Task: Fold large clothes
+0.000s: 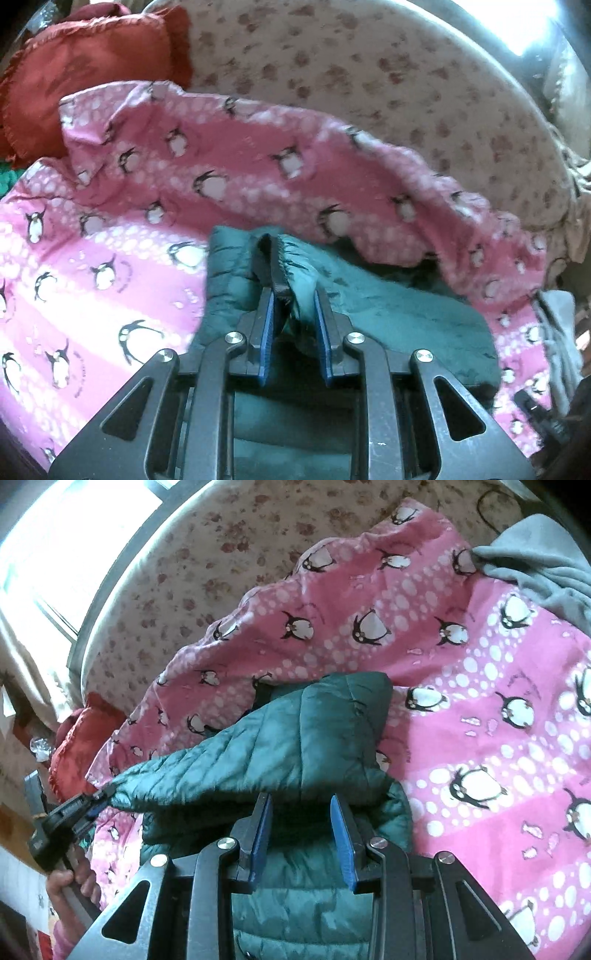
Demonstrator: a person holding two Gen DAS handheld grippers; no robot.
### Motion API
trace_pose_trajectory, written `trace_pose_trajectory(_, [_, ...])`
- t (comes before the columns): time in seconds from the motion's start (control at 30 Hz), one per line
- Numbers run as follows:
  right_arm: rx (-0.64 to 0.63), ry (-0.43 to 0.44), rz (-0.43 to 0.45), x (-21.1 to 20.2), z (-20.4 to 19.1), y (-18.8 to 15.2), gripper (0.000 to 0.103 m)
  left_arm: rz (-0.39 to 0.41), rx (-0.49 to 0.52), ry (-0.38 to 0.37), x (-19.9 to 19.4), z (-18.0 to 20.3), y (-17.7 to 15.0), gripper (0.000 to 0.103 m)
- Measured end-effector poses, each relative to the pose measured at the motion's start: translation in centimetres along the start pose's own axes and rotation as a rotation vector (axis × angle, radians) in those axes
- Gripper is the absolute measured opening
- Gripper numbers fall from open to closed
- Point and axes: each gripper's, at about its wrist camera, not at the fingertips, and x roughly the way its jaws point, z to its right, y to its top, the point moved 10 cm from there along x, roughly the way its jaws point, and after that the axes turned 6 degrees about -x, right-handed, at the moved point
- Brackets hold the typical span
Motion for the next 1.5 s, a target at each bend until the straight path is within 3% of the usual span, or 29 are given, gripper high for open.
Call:
trace_pose_trajectory(0.27, [-0.058,-0.018,-0.031,4.9,-2.6,1.7,0.031,-0.085,-0.005,0.064,4.1,-2.8,-3.3,0.018])
trace_pose_trajectory(0.4, [-0.085,-0.065,-0.14,8.9,-1.9,-0.5,0.031,-0.106,-0.016,0.041,4.1,-3.0,-3.4,0.02])
trace_pose_trajectory(0.47, [-0.101,-0.064,-0.178,10.1,-1.7,-2.0,0.031,-0.101,-0.004,0.055,3.6,-3.1,-3.2,0.028])
trace_pose_trajectory(0.53, [-0.122,-0.066,-0.177,9.8,-1.8,-2.3,0.031,-0.074,0.021,0.088,2.6,-3.2,-2.6,0.039])
trace_pose_trajectory(0.63, [-0.114,-0.062,-0.17,8.4,-2.2,-1.6,0.031,-0.019,0.044,0.107,1.1,-3.2,-1.6,0.039])
trace_pose_trajectory(0.77, [-0.151,-0.059,-0.096,6.3,-4.0,0.5,0.031,0.017,0.035,0.102,0.1,-2.6,-0.4,0.041])
trace_pose_trajectory(0.83, [-0.172,-0.059,-0.068,6.2,-5.1,1.3,0.031,0.024,0.022,0.091,0.2,-2.2,-0.1,0.059])
trace_pose_trajectory(0.93, [-0.22,-0.081,-0.054,7.4,-7.0,1.9,0.041,0.042,0.008,0.09,1.4,-1.6,0.0,0.064])
trace_pose_trajectory(1.13, [-0.294,-0.108,-0.096,12.3,-9.5,1.2,0.041,-0.065,0.058,0.168,6.5,-2.0,-1.9,0.064])
trace_pose_trajectory(1.23, [-0.332,-0.142,-0.099,14.1,-9.8,0.8,0.041,-0.058,0.08,0.167,7.7,-2.3,-2.3,0.067])
trace_pose_trajectory(1.33, [-0.36,-0.177,-0.112,15.5,-9.2,0.3,0.041,-0.043,0.111,0.183,8.4,-2.5,-2.5,0.08])
trace_pose_trajectory(1.5, [-0.353,-0.184,-0.127,16.9,-8.1,-0.7,0.042,-0.049,0.116,0.178,9.2,-2.7,-2.8,0.082])
